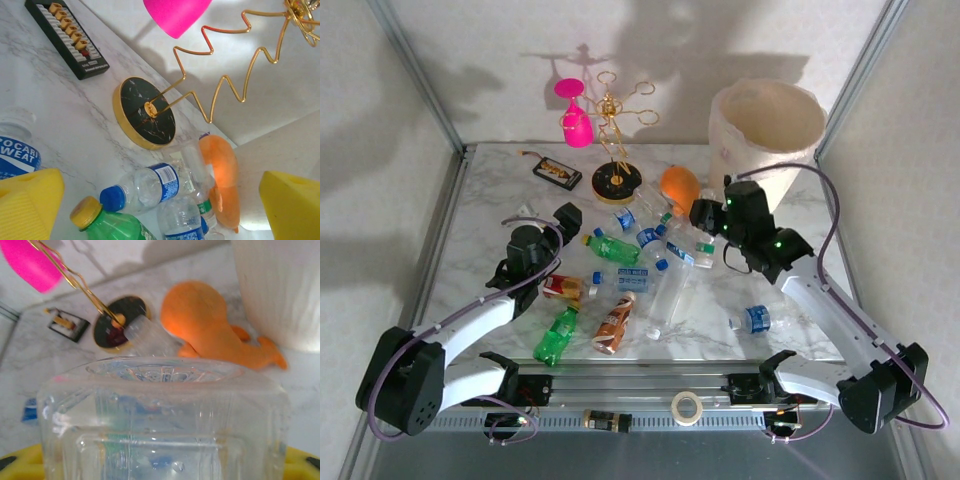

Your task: Put the plastic bottles in the bin

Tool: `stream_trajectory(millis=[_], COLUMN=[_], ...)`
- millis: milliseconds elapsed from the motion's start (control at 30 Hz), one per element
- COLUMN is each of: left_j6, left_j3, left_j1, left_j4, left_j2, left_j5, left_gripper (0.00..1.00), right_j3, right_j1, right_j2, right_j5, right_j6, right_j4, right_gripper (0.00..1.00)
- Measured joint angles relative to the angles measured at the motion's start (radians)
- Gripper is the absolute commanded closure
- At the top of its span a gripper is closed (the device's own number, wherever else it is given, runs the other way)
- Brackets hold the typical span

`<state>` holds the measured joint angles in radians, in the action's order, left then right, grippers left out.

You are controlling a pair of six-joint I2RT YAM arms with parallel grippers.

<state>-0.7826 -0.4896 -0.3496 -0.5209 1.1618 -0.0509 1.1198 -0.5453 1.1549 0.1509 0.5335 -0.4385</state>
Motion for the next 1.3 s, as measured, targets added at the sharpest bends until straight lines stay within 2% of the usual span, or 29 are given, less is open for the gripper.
stream_trajectory(millis=[300, 733, 933, 1300], left_j6=[0.027, 0.102, 0.104, 0.113], left_j3=[-0.006, 0.021, 0.047, 0.054], left_j1=[0.000, 0.000, 0.000, 0.000], left_j4=[0.001, 0.002, 0.014, 0.054], left_j2=[0.000, -0.003, -0.022, -0.064], left_j5=[0.065, 0.116, 0.124, 0.127], left_gripper=[0.00, 0.00, 0.00, 0.00], right_j3=[0.332, 0.734, 0.798, 0.799], right_j1=[0.043, 0.274, 0.342, 0.430], right_j2=[0.118, 0.382, 0.452, 0.586], right_j5=[-0.074, -0.159, -0.113, 0.063], right_j6=[-0.126, -0.185, -0.229, -0.349], right_j4=[0.075, 0.196, 0.256, 0.319], right_gripper=[0.66, 0.66, 0.66, 0.67])
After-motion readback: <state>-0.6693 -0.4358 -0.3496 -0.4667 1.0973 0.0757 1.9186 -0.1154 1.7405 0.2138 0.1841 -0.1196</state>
